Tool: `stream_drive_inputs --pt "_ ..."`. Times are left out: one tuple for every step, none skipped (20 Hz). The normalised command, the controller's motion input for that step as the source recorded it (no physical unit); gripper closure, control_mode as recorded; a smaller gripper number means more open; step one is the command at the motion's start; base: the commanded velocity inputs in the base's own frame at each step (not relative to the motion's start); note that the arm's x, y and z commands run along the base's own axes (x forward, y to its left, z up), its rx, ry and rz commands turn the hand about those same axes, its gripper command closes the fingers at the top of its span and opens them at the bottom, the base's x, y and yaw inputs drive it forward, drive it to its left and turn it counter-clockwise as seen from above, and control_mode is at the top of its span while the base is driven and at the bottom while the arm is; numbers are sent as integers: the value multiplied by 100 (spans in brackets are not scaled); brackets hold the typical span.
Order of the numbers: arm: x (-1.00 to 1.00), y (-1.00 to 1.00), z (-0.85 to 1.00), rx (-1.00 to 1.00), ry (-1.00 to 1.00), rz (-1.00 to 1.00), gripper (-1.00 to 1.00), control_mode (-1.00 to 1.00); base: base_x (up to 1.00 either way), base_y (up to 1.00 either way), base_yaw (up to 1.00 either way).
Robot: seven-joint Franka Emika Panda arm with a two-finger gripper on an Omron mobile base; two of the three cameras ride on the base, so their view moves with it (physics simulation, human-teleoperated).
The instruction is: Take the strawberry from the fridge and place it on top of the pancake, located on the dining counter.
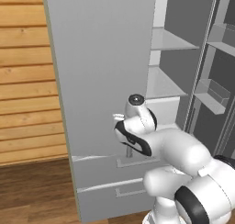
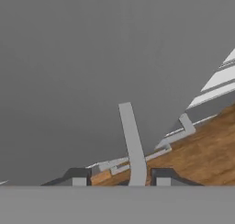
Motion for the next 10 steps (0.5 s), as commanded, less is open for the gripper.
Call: stream_drive_inputs --pt "-51 41 -24 0 6 -25 100 -100 0 0 0" --pt "-56 45 -27 -3 8 -23 100 -100 0 0 0" --pt "-63 46 -27 -4 7 -22 100 -100 0 0 0" --pt "-64 43 -27 -3 9 -20 100 -100 0 0 0" --pt "-69 41 -27 -2 10 -18 100 -100 0 0 0" --pt "-76 41 -26 -1 9 -15 100 -100 0 0 0" --pt "-78 37 -24 0 9 -11 100 -100 0 0 0" --pt "-86 31 -21 0 7 -6 100 -100 0 0 0" --pt "-94 27 -18 0 5 0 100 -100 0 0 0" --pt "-91 36 -15 -1 5 0 100 -100 0 0 0"
